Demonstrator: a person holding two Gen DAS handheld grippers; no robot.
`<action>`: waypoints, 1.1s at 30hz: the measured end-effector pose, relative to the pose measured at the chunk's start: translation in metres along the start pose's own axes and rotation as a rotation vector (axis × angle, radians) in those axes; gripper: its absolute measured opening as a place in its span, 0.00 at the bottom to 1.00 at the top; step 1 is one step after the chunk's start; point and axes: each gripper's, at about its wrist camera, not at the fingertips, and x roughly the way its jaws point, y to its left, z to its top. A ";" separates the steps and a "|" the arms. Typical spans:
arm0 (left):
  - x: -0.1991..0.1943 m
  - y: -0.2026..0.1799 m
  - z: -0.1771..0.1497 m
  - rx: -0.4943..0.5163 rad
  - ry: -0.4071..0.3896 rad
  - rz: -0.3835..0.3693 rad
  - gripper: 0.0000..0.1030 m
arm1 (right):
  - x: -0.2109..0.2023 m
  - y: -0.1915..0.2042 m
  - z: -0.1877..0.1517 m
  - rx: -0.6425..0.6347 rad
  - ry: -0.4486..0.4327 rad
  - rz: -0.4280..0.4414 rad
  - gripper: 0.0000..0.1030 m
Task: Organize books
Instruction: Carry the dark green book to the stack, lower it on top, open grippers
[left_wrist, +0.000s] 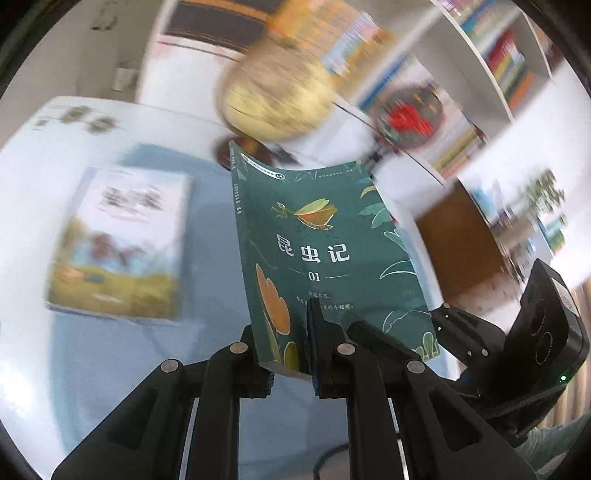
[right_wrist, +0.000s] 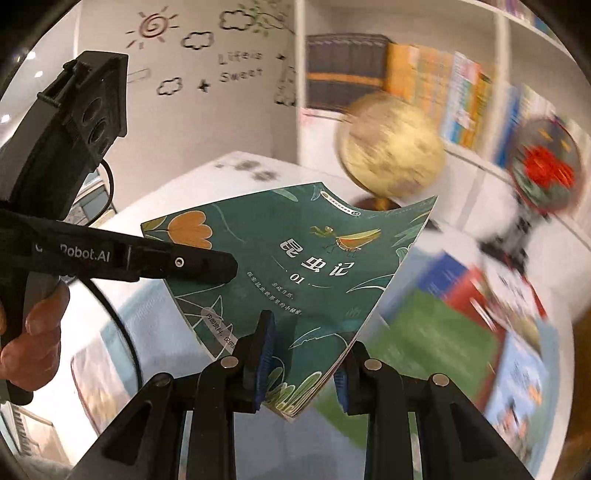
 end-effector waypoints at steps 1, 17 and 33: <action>-0.003 0.014 0.005 -0.011 -0.012 0.015 0.10 | 0.012 0.009 0.010 -0.015 -0.002 0.008 0.27; 0.029 0.176 0.049 -0.135 0.024 0.084 0.13 | 0.171 0.064 0.082 -0.042 0.116 0.053 0.28; 0.049 0.213 0.016 -0.259 0.097 0.170 0.27 | 0.203 0.068 0.050 0.036 0.242 0.118 0.28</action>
